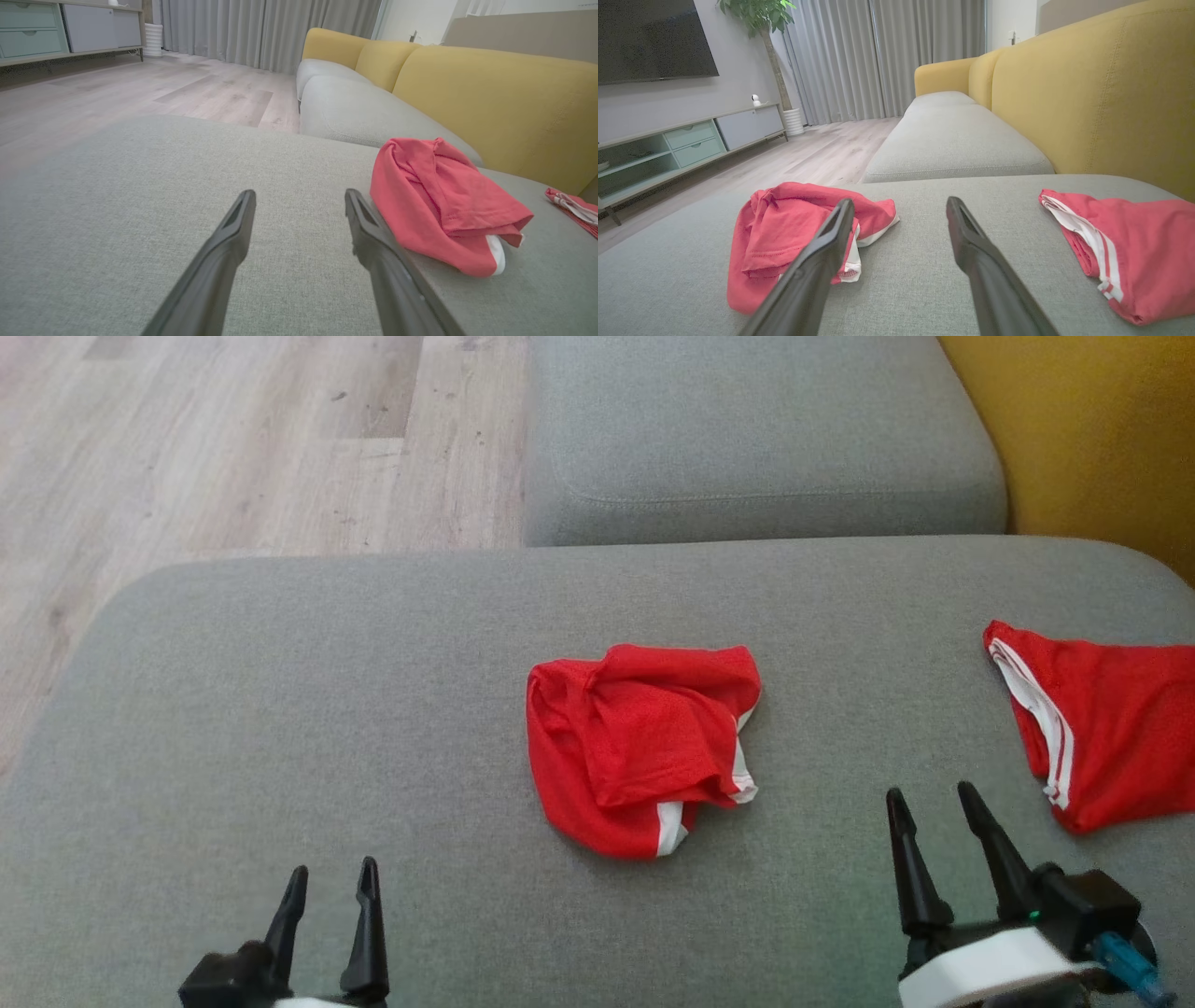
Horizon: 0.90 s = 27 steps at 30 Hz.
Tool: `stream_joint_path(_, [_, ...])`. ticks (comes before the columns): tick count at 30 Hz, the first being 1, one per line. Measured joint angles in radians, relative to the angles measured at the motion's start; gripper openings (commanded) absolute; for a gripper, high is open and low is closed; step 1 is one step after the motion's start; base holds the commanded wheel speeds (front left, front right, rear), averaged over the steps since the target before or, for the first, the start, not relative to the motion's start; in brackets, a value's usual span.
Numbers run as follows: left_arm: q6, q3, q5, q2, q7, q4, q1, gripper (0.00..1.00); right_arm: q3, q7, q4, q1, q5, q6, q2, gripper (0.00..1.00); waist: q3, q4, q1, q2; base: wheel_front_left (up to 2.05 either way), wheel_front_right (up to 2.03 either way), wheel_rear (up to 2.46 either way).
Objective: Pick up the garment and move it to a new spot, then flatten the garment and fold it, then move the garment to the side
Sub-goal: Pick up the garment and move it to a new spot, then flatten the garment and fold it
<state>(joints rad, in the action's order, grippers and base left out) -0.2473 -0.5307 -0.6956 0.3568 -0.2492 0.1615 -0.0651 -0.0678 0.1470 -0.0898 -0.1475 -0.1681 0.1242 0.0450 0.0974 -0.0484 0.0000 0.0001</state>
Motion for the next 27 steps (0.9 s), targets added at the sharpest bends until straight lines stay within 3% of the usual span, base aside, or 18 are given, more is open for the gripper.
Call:
stream_joint_path(9, [-0.043,0.006,0.0,0.009,0.012,-0.085,-0.027,1.0,0.002,0.012,-0.063,-0.008,-0.007,0.0,0.0,1.0,0.004,-0.011,0.0,0.0,0.0,0.0,0.0])
stream_joint_path(27, [-0.056,-0.007,0.002,0.013,0.021,-0.095,-0.027,1.0,-0.007,0.02,-0.092,-0.005,-0.007,0.0,0.0,1.0,-0.007,-0.01,0.0001,0.0,0.0,0.0,0.0])
